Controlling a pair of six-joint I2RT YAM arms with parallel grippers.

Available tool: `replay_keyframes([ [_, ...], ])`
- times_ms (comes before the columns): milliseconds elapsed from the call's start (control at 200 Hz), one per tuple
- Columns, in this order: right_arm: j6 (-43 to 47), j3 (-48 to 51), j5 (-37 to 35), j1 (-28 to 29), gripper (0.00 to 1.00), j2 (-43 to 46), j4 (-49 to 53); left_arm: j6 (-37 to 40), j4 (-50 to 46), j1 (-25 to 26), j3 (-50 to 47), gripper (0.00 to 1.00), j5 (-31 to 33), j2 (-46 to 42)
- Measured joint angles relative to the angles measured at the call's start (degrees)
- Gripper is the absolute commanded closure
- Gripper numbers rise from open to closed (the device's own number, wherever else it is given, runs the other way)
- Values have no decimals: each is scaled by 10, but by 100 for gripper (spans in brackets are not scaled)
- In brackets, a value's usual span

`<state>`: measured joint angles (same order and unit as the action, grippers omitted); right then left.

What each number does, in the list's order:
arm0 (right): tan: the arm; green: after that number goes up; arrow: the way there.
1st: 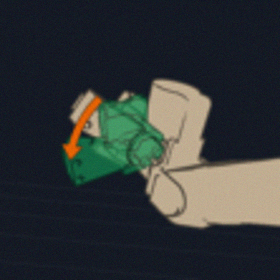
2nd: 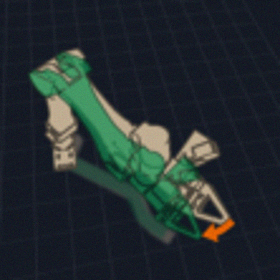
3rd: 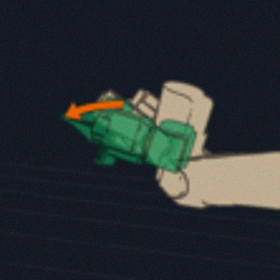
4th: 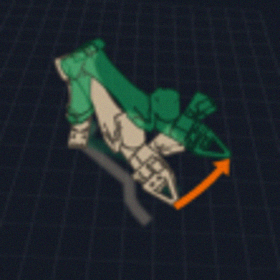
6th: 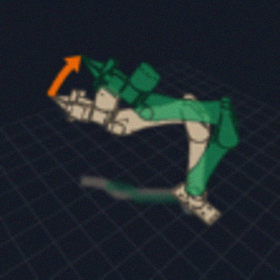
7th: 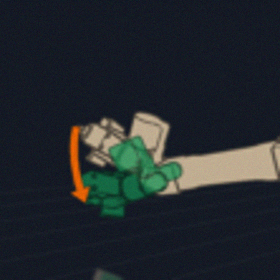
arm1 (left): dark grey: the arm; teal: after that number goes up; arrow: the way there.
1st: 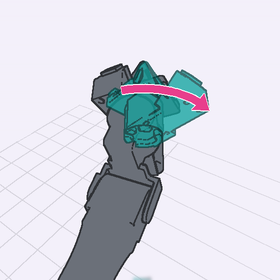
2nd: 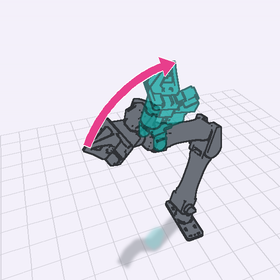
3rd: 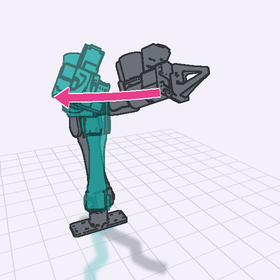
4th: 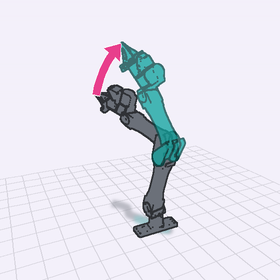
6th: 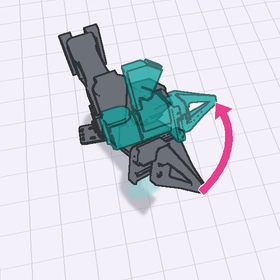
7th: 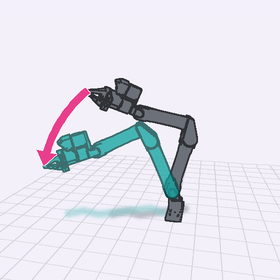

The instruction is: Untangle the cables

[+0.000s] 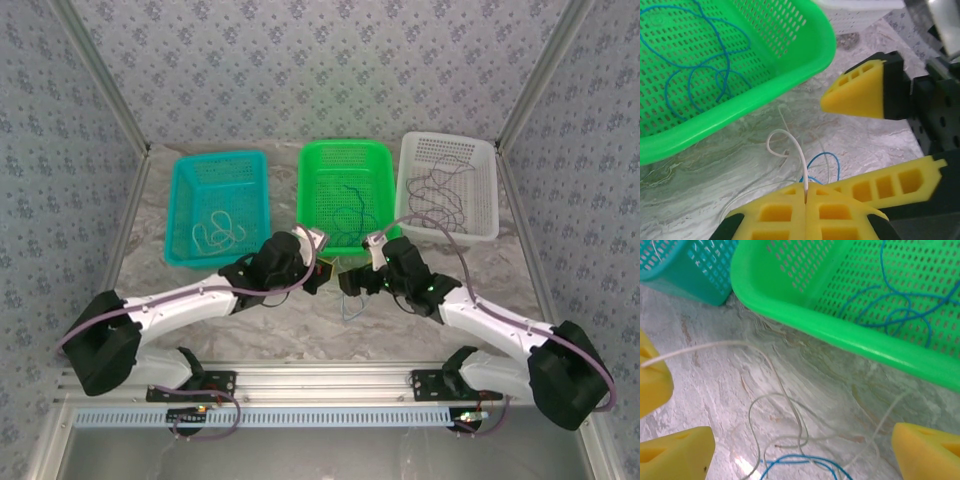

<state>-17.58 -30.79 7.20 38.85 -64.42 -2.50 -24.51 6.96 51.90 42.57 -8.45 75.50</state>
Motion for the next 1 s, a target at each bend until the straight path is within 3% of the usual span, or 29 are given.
replay_keyframes([
  [415,-52,-15,-82,20,11,-114,-41,4,37,6,-7,99,-13,-91],
  [1004,-112,13,-131,20,13,-120,-5,98,-23,-17,19,97,43,-274],
])
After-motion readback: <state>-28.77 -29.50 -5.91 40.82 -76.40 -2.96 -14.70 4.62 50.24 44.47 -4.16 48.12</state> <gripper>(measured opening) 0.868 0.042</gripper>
